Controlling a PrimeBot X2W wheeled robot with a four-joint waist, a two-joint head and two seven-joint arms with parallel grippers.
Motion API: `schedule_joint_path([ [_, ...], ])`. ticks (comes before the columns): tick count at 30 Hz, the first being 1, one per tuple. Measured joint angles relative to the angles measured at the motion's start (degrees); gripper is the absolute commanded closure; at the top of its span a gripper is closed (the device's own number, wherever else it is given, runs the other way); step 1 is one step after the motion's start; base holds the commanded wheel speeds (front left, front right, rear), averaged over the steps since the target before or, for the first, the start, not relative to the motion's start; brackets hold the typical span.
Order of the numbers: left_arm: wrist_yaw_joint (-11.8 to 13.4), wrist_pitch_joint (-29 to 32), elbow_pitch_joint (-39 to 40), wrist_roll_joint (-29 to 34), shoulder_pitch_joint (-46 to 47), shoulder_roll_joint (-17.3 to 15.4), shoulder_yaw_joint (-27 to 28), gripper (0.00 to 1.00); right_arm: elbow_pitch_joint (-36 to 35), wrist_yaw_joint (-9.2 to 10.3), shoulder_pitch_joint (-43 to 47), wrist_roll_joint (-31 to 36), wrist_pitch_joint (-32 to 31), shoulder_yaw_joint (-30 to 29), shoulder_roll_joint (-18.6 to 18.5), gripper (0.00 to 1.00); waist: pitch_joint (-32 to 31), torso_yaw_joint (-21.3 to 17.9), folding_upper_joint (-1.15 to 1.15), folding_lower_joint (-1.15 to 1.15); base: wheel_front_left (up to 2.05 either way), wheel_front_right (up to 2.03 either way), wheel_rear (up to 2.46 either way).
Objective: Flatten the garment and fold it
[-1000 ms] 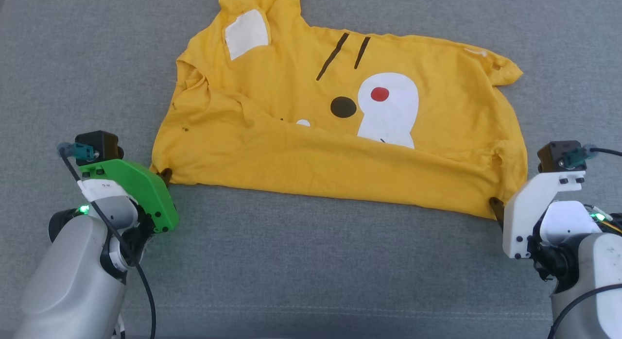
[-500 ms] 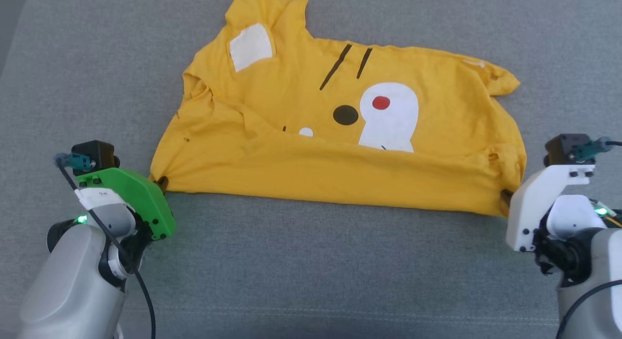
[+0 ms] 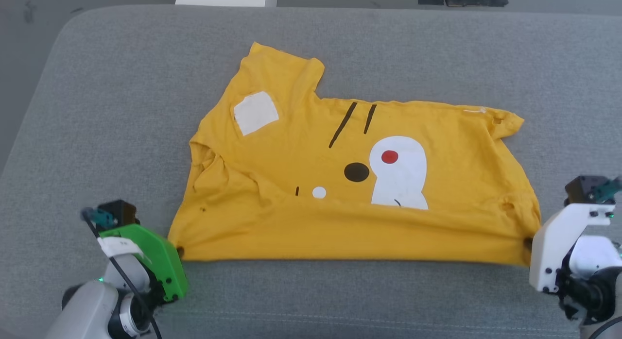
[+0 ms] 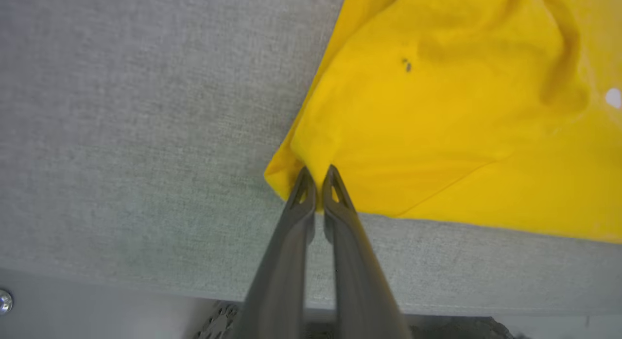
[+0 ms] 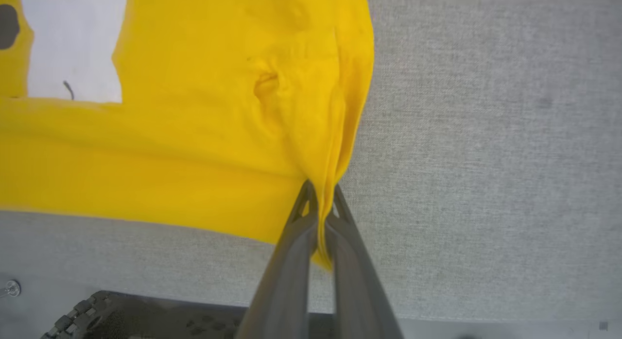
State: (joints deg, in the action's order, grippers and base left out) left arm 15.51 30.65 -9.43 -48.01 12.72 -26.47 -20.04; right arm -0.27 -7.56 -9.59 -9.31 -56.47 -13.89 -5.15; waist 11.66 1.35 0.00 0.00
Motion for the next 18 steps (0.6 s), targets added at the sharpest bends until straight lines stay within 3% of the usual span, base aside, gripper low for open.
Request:
schedule_joint_path([
  [3,0.2,0.4,-2.8,-0.6,-0.4,0.8,-0.2,1.00,4.1,0.00,0.4,1.8,1.8,0.2,0.8,1.00,0.9,-0.2,0.00,0.00,0.00,0.00,0.00],
  [4,0.2,0.3,-3.4,-0.9,-0.3,0.9,0.0,0.94,4.9,0.00,0.4,1.9,2.6,0.1,1.0,0.97,0.9,-0.3,0.00,0.00,0.00,0.00,0.00],
  [5,0.0,0.1,-3.7,-0.9,-0.3,1.0,0.1,0.09,5.6,0.00,0.4,1.9,3.3,0.1,1.1,0.39,0.9,-0.3,0.00,0.00,0.00,0.00,0.00],
  [6,-0.2,-0.1,-4.0,-0.9,-0.2,1.1,0.2,0.00,6.1,0.00,0.4,1.9,4.0,0.2,1.2,0.00,0.8,-0.4,0.00,0.00,0.00,0.00,0.00],
  [12,-0.7,-0.2,-3.2,-0.9,0.6,0.0,0.6,0.00,5.8,0.01,-0.3,1.5,6.7,0.1,0.8,0.00,-0.5,-0.7,0.00,0.00,0.00,0.00,0.00],
  [18,-0.6,-2.9,3.0,-0.3,3.5,-1.7,3.1,0.00,1.3,0.01,-4.0,-1.1,9.4,-2.0,0.6,0.00,-1.9,-1.5,0.00,0.00,0.00,0.00,0.00],
])
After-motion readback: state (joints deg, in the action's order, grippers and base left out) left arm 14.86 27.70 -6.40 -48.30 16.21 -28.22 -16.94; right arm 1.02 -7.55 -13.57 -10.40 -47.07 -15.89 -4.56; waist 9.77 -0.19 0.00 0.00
